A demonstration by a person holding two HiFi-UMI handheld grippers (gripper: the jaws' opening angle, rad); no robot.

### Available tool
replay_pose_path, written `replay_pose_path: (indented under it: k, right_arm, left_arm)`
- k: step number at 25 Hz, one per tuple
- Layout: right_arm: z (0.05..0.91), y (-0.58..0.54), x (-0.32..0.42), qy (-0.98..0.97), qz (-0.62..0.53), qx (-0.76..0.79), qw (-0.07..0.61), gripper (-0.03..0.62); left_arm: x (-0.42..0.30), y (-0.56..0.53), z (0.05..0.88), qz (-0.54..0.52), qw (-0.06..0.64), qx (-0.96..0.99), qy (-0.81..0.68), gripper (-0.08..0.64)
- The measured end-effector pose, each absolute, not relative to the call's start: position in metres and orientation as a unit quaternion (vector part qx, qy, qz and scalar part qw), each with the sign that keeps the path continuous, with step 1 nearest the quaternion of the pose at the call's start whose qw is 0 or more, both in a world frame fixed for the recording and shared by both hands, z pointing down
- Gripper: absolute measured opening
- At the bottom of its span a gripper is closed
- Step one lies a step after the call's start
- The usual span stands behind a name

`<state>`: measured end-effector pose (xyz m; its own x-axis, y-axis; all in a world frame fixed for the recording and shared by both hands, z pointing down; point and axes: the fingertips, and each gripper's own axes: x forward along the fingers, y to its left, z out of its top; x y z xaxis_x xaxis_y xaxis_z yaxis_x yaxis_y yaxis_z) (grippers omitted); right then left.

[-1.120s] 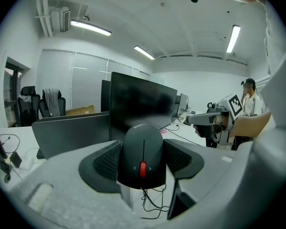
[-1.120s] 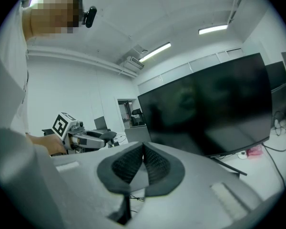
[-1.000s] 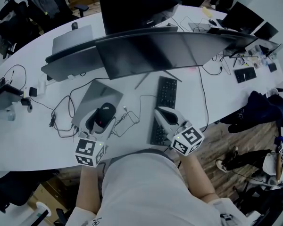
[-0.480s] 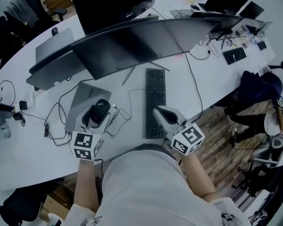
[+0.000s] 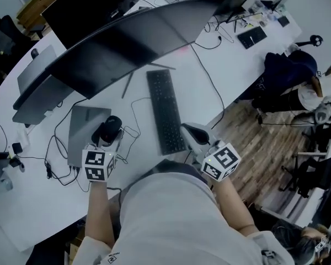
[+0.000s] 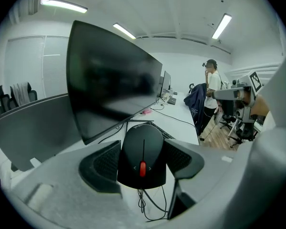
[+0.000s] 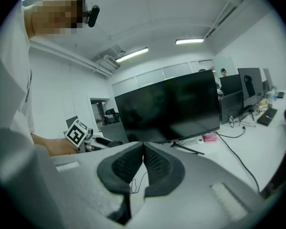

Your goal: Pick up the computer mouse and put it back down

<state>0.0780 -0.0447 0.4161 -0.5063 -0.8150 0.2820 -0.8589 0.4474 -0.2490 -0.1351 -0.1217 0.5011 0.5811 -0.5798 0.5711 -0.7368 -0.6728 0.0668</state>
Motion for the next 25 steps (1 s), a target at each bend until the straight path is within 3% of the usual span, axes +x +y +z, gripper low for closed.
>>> replay_pose_path:
  k: [25]
  right_arm:
    - [0.441, 0.059, 0.168, -0.728, 0.220, 0.646, 0.068, 0.003]
  left_arm:
    - [-0.101, -0.132, 0.659, 0.402, 0.183, 0.845, -0.301, 0.290]
